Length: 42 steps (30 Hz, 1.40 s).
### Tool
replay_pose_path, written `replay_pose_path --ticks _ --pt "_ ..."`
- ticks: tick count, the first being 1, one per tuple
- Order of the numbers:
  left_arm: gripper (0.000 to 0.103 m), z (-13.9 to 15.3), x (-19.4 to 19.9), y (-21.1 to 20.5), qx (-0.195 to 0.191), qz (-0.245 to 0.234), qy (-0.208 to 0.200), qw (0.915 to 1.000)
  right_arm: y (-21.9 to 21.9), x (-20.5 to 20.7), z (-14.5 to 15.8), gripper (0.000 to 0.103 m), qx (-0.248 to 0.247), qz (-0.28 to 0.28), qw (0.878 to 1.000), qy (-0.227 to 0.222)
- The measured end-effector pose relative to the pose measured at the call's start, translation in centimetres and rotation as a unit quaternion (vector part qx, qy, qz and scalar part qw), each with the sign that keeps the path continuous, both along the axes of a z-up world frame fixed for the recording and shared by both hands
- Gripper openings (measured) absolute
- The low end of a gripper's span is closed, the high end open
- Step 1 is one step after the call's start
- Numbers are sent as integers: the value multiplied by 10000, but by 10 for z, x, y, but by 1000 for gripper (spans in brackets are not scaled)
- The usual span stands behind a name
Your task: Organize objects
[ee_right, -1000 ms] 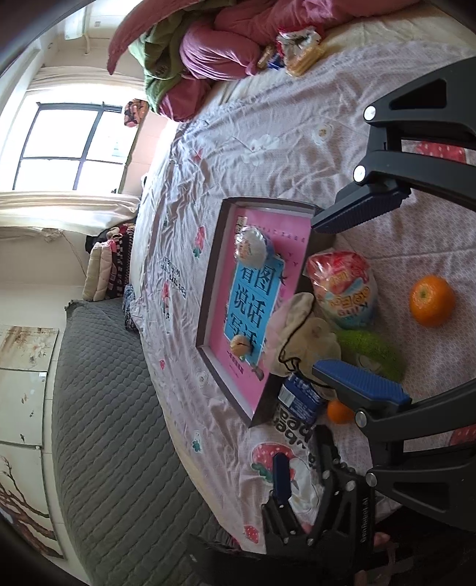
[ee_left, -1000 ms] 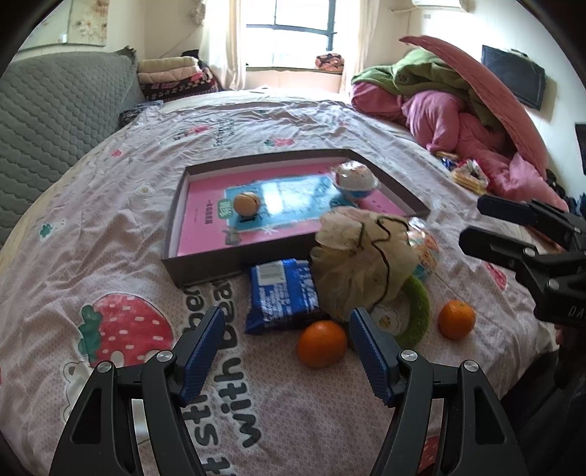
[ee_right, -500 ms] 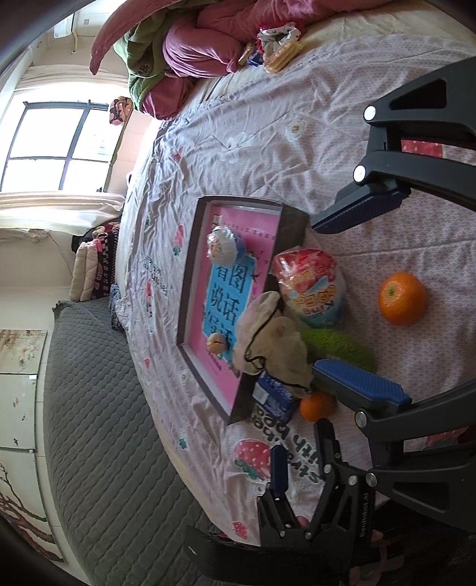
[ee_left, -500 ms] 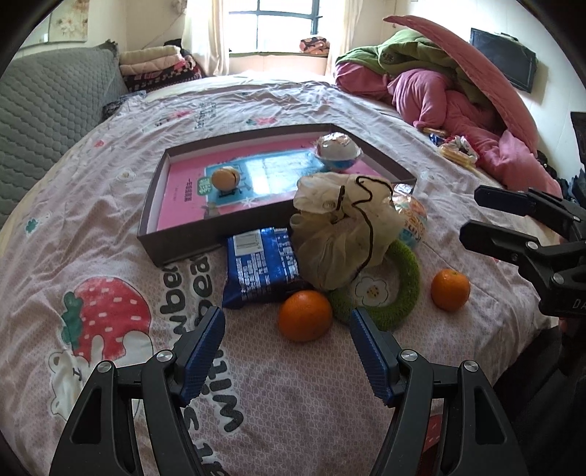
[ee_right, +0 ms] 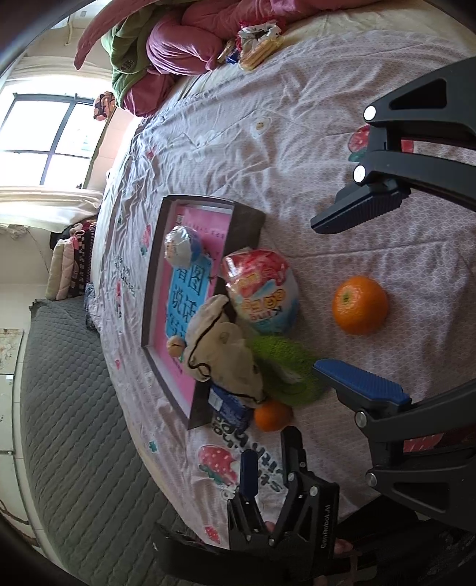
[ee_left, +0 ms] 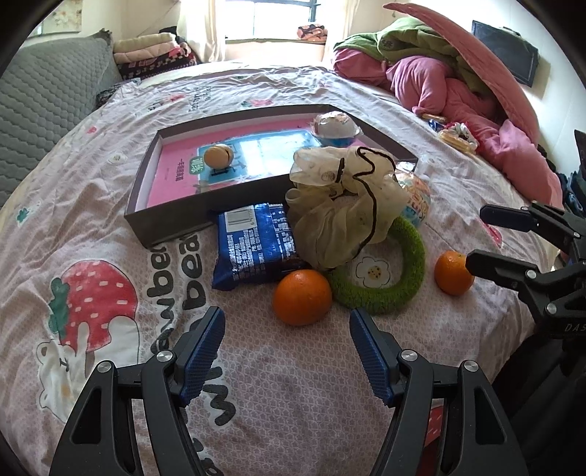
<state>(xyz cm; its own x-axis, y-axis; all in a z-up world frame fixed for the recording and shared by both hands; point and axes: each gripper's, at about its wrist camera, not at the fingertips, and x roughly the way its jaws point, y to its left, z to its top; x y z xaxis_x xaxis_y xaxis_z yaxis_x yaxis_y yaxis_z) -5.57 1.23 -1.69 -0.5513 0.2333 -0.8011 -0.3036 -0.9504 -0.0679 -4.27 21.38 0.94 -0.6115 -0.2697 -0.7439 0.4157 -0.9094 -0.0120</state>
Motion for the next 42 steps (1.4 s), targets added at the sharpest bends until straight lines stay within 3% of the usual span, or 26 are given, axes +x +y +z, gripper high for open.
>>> replay_pose_path --ticks 24,31,42 --pt "72 -19 -23 3 -12 227 -260 9994 -7 -6 -25 71 272 26 9984 -494" --pt "64 -20 -27 12 7 184 -282 9994 -12 -8 -35 70 406 29 9972 -625" --pt "50 -22 -30 17 71 156 -298 9994 -13 -11 -43 55 390 25 9959 -814"
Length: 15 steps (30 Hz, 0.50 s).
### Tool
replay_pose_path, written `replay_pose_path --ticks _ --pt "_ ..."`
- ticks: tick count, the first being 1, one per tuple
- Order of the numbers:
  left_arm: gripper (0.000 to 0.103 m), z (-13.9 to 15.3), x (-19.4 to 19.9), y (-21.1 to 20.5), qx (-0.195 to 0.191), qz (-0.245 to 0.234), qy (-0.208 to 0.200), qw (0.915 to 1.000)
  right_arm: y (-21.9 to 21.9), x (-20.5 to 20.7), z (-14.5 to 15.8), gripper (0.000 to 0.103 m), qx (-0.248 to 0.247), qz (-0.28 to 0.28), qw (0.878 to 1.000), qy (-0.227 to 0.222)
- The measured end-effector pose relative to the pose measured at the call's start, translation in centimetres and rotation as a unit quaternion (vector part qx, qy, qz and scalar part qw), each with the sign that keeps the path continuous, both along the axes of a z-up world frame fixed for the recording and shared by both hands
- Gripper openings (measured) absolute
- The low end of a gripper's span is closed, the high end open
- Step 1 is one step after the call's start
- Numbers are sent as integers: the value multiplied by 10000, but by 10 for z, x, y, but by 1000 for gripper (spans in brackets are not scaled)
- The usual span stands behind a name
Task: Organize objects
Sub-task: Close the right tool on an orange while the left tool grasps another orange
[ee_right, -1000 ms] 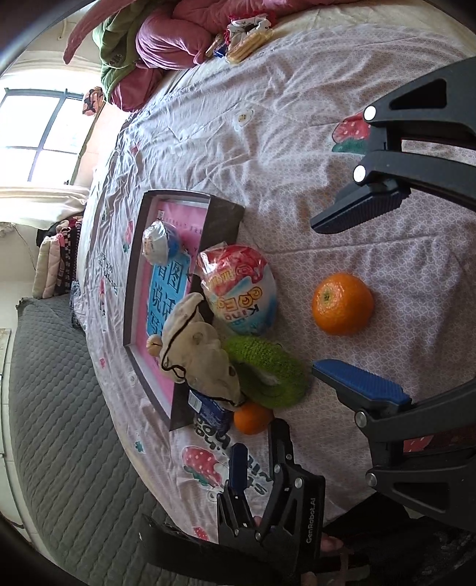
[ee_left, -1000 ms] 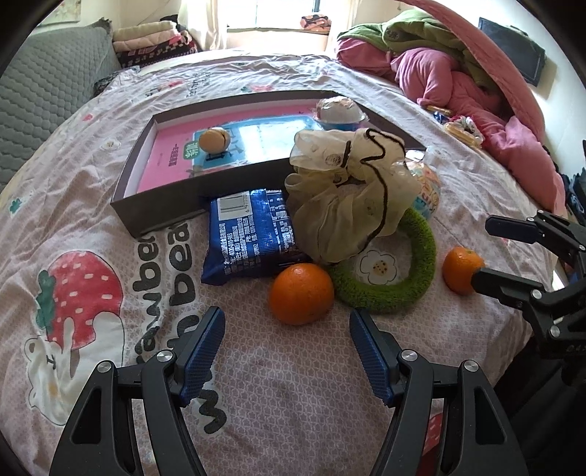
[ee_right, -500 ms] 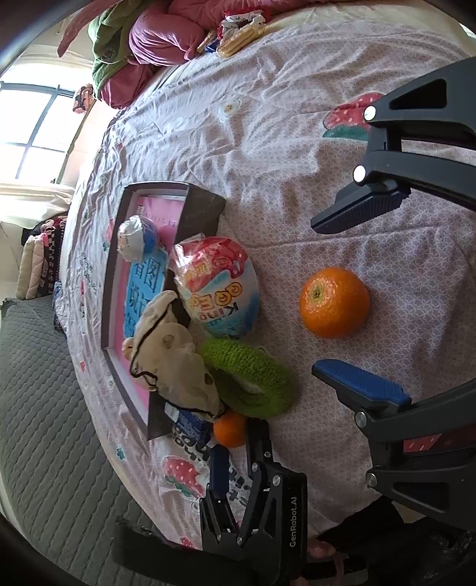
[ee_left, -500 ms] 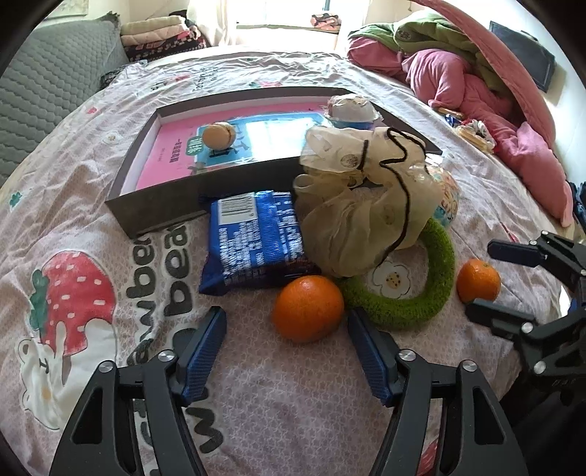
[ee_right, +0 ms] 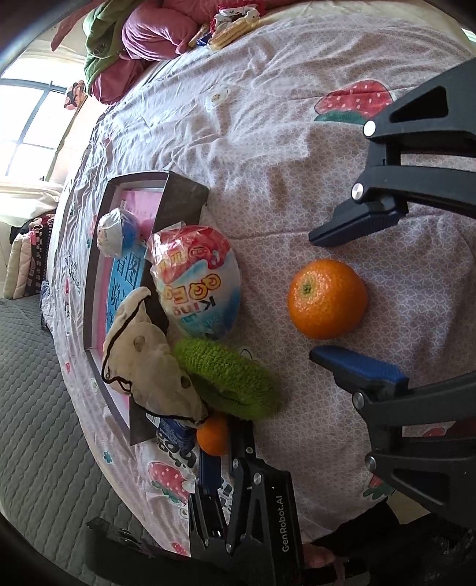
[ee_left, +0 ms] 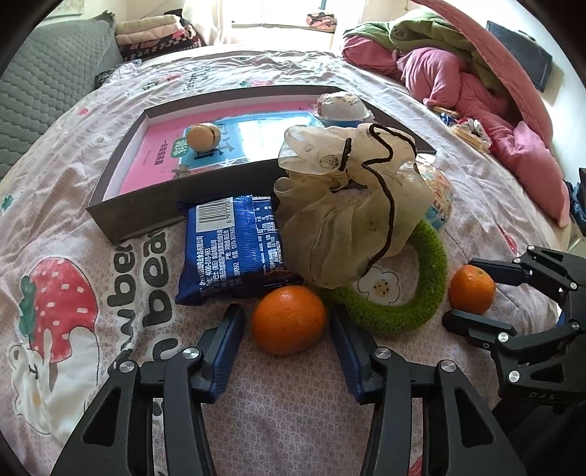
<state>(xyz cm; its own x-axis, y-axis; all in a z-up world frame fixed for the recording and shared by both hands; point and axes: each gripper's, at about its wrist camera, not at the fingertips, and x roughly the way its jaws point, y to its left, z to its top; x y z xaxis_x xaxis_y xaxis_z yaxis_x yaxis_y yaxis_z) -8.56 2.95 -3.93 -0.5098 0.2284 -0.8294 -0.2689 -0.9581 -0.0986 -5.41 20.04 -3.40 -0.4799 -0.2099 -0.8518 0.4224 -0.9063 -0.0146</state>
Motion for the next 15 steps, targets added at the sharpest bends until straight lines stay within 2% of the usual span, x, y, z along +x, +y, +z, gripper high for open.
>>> replay_pose_path --ticks 6,10,15 --pt "47 -1 -1 0 21 0 -3 10000 -3 -2 -5 54 54 -18 10000 -65" --pt "39 -2 -1 0 38 -13 1 10000 -3 -3 -7 55 52 -34 9999 -99" --pt "39 -3 -1 4 -13 -11 33 10000 -2 -4 -10 55 -73 -94 9998 -133"
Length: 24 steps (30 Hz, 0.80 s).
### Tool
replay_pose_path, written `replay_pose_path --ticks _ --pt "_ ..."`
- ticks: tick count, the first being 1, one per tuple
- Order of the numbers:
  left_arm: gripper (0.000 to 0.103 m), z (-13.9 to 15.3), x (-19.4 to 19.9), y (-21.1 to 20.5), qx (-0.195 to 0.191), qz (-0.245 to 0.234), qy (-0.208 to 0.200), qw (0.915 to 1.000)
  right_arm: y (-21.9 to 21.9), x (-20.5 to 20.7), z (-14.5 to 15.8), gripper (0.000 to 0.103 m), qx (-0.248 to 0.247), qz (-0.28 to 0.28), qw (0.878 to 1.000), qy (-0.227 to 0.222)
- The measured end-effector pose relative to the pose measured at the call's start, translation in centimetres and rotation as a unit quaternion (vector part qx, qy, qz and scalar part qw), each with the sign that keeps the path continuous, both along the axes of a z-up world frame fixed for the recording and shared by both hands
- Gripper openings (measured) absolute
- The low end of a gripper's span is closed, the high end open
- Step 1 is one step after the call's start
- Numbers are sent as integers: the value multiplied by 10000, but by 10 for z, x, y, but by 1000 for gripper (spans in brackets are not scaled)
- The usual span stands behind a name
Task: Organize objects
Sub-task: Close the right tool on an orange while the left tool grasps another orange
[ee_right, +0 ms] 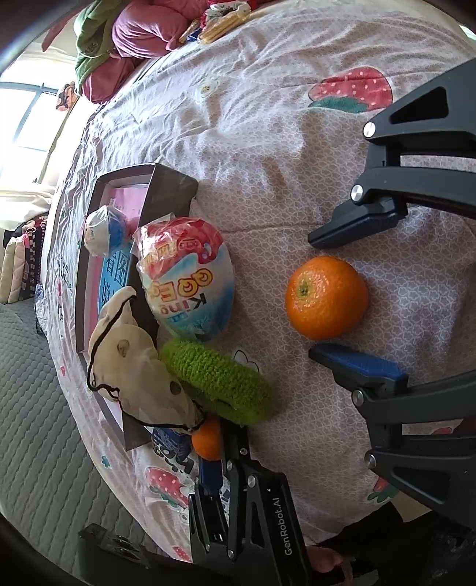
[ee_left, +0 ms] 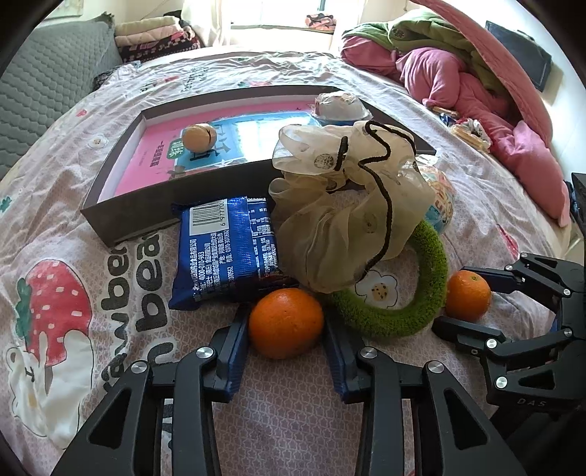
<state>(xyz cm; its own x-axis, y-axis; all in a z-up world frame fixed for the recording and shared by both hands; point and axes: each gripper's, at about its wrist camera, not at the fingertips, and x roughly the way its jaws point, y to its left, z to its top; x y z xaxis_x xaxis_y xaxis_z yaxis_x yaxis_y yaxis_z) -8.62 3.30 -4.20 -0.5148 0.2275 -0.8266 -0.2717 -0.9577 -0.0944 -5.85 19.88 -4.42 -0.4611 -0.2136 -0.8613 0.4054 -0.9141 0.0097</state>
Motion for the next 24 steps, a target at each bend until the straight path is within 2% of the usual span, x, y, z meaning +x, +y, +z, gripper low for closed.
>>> replay_pose_path --ticks 6,10,17,24 --pt "38 1 -1 -2 91 37 -24 9999 4 -1 0 54 -153 -59 9999 -14" --pt "38 2 -2 -5 191 57 -53 9998 8 -2 4 40 -268 -129 9995 37" --pt "38 5 -2 -12 355 81 -93 9993 5 0 7 40 -158 -41 9998 133" --pt "38 8 0 -19 455 109 -94 9989 11 0 15 40 -254 -135 9992 294"
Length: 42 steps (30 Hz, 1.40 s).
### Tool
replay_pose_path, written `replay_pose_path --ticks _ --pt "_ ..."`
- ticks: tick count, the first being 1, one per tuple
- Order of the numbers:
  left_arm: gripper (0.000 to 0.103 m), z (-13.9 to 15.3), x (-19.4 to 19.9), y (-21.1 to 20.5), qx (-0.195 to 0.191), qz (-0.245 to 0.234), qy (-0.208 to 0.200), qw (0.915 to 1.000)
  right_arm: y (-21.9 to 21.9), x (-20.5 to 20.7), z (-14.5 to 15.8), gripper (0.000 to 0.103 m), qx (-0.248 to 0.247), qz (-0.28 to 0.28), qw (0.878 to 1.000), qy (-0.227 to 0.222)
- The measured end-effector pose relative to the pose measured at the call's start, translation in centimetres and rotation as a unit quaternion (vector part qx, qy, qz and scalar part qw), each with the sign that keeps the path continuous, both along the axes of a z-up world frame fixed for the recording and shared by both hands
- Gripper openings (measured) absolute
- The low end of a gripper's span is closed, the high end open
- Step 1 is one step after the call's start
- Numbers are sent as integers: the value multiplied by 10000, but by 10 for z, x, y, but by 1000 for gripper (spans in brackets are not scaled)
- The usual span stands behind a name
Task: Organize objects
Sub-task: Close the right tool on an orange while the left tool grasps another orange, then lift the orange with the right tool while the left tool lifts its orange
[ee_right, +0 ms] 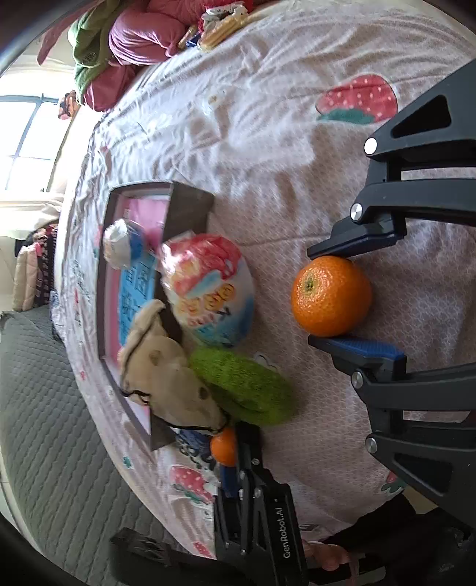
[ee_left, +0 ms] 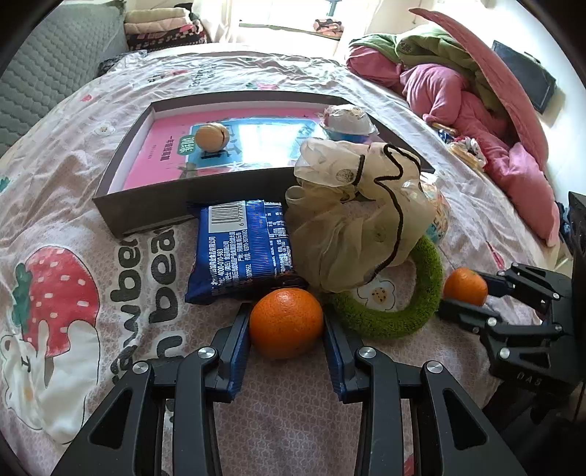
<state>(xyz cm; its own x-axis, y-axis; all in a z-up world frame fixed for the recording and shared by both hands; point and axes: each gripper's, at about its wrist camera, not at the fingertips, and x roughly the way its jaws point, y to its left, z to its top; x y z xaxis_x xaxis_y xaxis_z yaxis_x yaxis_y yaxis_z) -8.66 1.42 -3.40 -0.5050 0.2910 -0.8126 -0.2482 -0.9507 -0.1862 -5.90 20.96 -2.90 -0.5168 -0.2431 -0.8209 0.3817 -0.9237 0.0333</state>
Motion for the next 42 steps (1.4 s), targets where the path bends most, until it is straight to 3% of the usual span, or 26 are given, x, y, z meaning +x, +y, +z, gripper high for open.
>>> replay_pose_path --ticks 13,18,29,42 --pt "37 21 10 -5 78 3 337 9994 -1 -2 44 40 -449 -102 9948 903" --pt "37 33 14 -11 97 54 555 9984 -12 -10 51 40 -520 -1 9941 954" --pt "37 39 3 -14 176 188 557 9981 -37 -20 60 40 -614 194 9915 1129" --pt "37 54 -7 -18 174 427 830 9955 -36 -28 78 40 -821 121 9868 1389"
